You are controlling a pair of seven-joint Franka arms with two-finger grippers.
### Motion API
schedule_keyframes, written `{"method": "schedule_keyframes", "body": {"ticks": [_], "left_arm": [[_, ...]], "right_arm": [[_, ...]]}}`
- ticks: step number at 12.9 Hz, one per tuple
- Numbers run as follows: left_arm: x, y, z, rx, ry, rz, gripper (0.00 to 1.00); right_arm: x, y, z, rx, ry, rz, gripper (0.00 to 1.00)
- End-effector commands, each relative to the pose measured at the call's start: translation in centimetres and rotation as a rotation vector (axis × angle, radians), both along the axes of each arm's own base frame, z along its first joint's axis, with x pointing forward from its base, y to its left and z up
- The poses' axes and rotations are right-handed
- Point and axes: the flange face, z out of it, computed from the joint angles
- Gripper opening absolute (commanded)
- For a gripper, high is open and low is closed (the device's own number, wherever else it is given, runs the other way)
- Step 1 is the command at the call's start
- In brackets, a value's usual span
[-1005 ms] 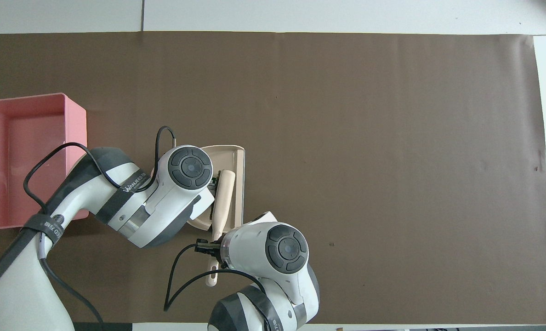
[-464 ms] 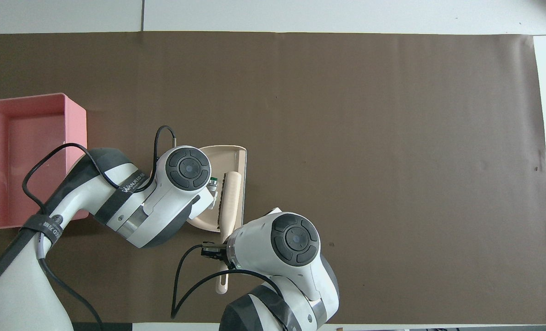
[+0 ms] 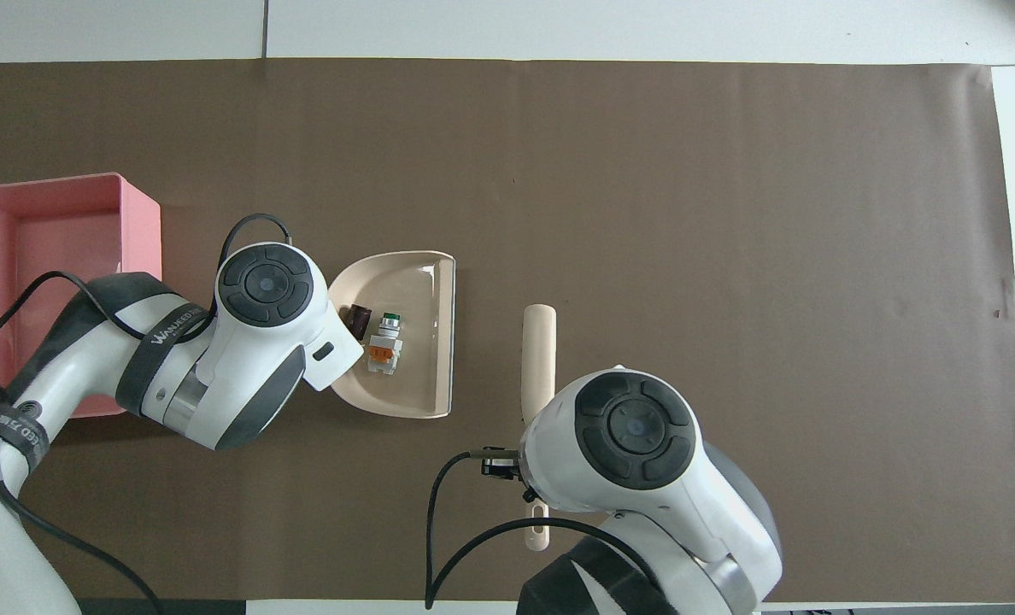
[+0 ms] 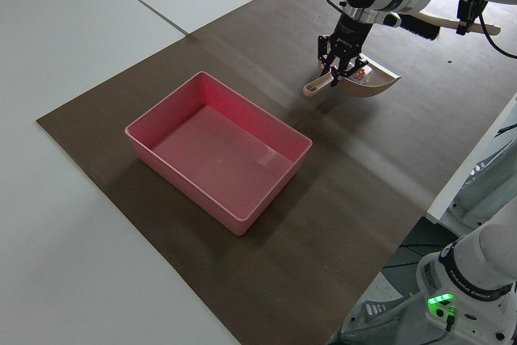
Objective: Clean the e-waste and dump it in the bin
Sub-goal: 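Lift the dustpan with the left gripper while the right gripper returns the brush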
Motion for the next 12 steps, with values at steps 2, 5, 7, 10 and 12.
{"method": "schedule_keyframes", "body": {"ticks": [2,5,7,10,12], "left_arm": [[1.5,5.8,4.8,-0.113,-0.015,-0.018,0.00],[3.6,12.1,8.2,-0.149,0.021,-0.038,0.00],[5.1,17.1,10.8,-0.164,0.034,-0.022,0.00],[6.0,25.7,14.1,-0.166,0.029,0.047,0.00],[6.1,29.8,15.9,-0.164,0.010,0.021,0.00]], "right_arm": [[3.4,-12.9,3.4,-0.006,0.029,0.030,0.00],[6.0,-22.3,3.2,-0.027,0.027,0.077,0.00],[7.5,-28.6,1.7,-0.040,0.026,0.099,0.00],[9.3,-37.0,-2.6,-0.050,-0.003,0.148,0.00],[9.0,-41.3,-5.9,-0.058,-0.088,0.132,0.00]]}}
